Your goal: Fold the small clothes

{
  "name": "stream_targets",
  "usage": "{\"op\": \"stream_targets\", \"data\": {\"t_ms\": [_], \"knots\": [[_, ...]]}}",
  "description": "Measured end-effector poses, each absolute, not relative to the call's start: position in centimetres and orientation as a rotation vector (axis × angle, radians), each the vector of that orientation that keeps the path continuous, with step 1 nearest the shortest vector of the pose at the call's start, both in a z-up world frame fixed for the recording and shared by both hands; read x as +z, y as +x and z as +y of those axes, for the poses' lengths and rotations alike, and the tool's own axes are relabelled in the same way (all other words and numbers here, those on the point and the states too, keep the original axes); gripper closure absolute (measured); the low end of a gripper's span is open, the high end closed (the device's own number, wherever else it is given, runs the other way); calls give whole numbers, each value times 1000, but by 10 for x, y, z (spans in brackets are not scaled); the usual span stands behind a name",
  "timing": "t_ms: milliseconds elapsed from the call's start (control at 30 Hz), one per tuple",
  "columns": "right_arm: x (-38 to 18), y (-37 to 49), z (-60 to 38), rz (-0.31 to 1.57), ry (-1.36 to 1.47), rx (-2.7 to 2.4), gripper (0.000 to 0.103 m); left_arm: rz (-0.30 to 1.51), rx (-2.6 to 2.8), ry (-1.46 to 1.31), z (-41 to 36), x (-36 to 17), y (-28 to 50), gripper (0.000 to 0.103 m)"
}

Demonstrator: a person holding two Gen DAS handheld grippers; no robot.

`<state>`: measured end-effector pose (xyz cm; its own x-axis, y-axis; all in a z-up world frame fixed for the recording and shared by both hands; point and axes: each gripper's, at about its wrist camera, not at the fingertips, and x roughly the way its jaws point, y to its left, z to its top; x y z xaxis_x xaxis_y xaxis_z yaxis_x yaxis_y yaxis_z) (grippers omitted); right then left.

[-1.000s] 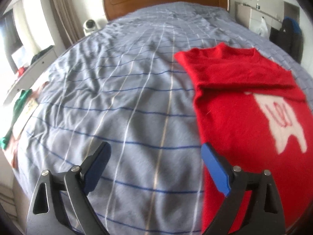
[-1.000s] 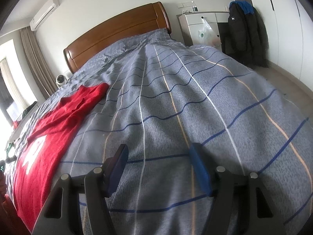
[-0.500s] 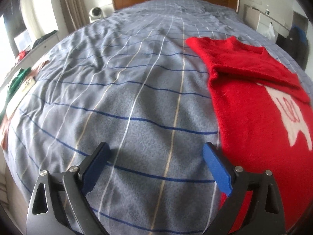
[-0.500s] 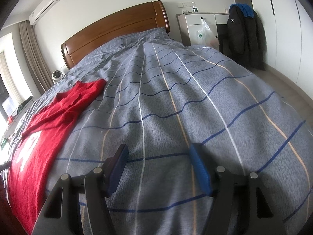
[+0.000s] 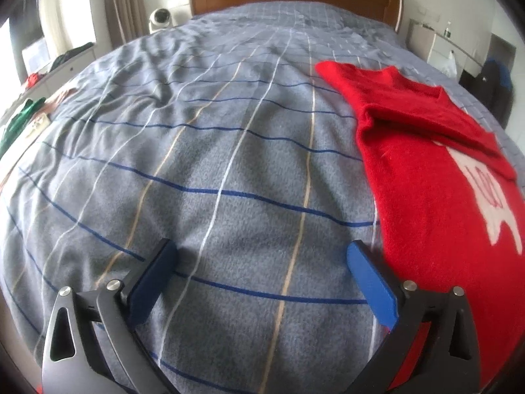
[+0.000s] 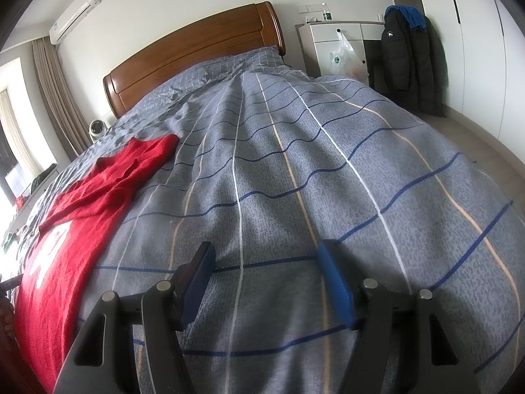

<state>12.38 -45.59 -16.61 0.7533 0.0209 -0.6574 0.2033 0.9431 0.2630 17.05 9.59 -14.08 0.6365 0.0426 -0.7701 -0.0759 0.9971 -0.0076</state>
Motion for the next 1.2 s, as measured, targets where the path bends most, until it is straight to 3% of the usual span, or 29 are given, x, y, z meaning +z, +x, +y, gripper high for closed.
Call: {"op": "stream_targets", "data": {"t_ms": [1200], "knots": [[-166,123,-456,711,332,-101,38,843,71,-42,94,-145,166,0]]}}
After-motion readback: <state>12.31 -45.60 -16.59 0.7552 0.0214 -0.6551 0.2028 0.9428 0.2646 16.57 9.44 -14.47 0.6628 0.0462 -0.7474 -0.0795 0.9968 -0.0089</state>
